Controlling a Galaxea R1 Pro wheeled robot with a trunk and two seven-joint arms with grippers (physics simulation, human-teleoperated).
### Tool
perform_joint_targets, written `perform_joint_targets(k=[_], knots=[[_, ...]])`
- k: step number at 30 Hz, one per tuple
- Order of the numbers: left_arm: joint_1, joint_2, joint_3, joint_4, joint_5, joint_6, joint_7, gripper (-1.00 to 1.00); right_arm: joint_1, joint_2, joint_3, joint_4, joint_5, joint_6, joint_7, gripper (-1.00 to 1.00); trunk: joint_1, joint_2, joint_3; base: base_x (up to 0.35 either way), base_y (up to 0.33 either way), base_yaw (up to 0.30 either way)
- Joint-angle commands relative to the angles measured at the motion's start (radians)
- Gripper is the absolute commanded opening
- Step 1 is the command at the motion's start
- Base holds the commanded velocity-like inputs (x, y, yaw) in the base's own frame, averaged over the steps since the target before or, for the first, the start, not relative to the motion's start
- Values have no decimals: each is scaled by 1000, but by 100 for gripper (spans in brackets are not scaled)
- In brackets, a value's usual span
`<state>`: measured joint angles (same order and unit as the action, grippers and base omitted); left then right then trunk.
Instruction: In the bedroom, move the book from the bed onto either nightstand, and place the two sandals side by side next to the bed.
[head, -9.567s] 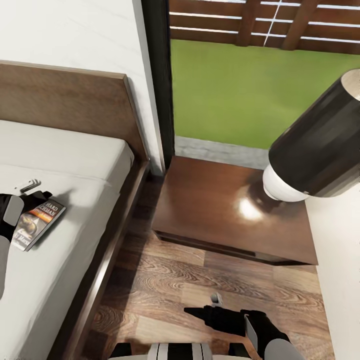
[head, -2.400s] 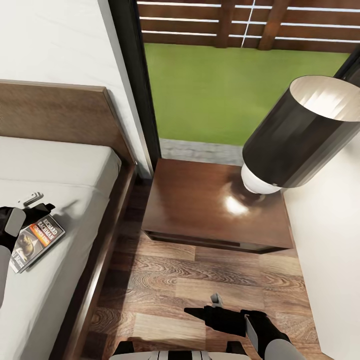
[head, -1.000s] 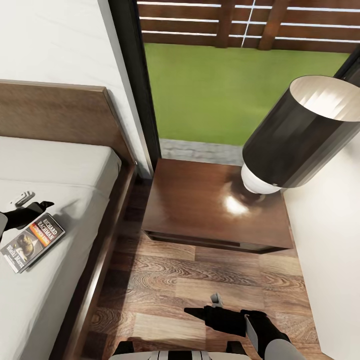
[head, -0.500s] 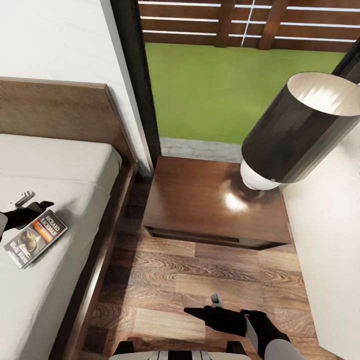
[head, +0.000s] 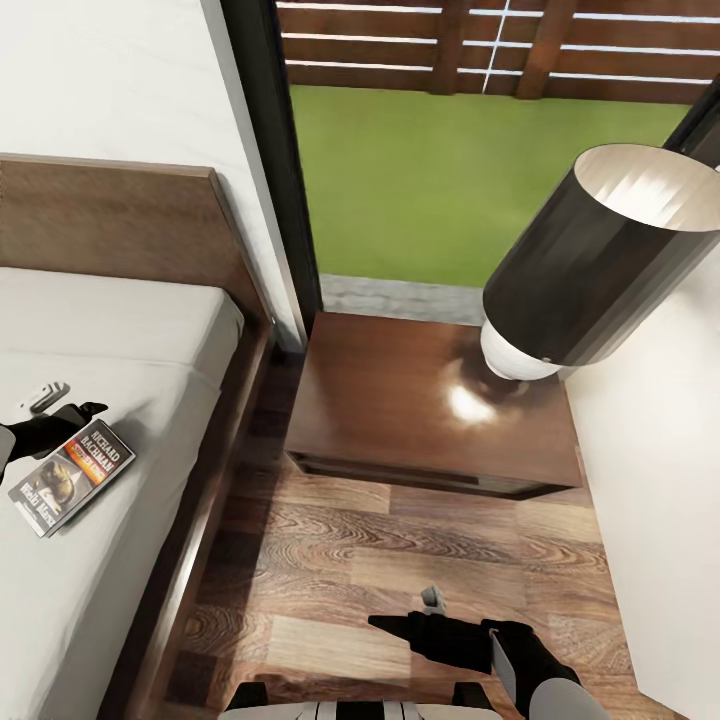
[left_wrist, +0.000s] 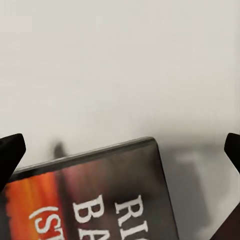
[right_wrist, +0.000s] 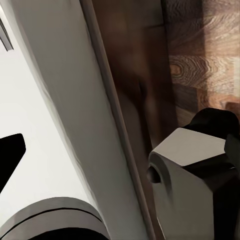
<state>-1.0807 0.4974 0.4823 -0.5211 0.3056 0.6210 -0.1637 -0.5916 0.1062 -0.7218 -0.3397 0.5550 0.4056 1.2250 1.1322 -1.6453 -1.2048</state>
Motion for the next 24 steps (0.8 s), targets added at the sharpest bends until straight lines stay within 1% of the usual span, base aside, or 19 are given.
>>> perform_joint_targets(k=[1, 7, 24], knots=[[-1, 0, 5, 0, 0, 6, -4, 100, -1, 1, -8, -2, 8, 10, 5, 100, 0, 0, -1, -14, 0, 0], [-1, 0, 4, 0, 0, 5, -4, 100, -1, 1, -8, -2, 8, 10, 6, 100, 0, 0, -1, -134, 0, 0], [-1, 0, 4, 1, 0, 4, -4, 100, -1, 1, -8, -2, 8, 10, 6, 100, 0, 0, -1, -5, 0, 0]])
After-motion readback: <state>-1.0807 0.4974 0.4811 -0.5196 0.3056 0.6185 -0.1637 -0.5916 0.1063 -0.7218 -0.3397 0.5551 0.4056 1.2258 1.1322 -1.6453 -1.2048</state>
